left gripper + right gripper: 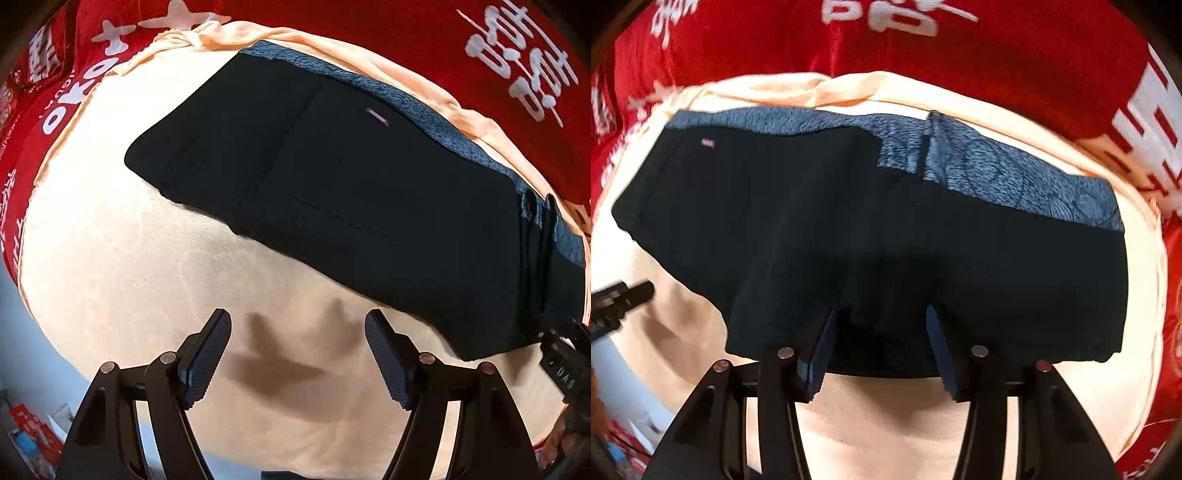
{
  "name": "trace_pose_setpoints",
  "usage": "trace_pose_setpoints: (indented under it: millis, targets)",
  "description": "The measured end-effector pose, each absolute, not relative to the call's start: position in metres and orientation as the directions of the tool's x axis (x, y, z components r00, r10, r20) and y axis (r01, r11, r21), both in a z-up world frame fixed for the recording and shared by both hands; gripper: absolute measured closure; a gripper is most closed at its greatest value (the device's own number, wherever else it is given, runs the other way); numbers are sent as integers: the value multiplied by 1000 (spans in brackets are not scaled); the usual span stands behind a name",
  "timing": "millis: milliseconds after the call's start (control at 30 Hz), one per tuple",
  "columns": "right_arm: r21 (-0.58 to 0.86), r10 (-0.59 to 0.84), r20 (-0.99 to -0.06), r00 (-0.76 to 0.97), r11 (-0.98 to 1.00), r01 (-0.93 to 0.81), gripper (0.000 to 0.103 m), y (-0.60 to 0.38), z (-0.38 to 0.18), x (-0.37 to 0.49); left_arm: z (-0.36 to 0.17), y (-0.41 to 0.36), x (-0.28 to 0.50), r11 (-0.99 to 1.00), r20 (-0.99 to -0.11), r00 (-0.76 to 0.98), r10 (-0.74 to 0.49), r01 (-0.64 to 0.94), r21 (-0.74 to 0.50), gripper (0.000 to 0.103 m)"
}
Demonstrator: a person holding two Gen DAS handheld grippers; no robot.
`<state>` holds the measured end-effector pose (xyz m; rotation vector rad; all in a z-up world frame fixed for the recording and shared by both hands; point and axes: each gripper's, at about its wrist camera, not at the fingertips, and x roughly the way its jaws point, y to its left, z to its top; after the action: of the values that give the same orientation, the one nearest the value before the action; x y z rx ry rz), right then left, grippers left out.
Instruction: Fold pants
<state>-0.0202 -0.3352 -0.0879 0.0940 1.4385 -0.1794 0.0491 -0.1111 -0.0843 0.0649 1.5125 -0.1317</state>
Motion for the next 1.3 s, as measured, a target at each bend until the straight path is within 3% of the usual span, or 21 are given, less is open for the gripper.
trace_pose_setpoints:
  millis: [500, 833, 1300]
  targets:
    - [-92, -106, -990, 88, 984, 151, 42, -332, -91, -10, -94, -83, 60, 995, -995, 61, -81, 55, -78, 27]
    - [-91, -105, -991, 84, 985, 149, 42, -334, -91, -9, -95, -36, 81, 984, -980, 104, -170, -41, -175, 27]
    - [-99, -113, -990, 89, 984, 148, 41, -331, -94, -10, -101, 4, 93, 834, -843, 231, -485, -167, -526, 22]
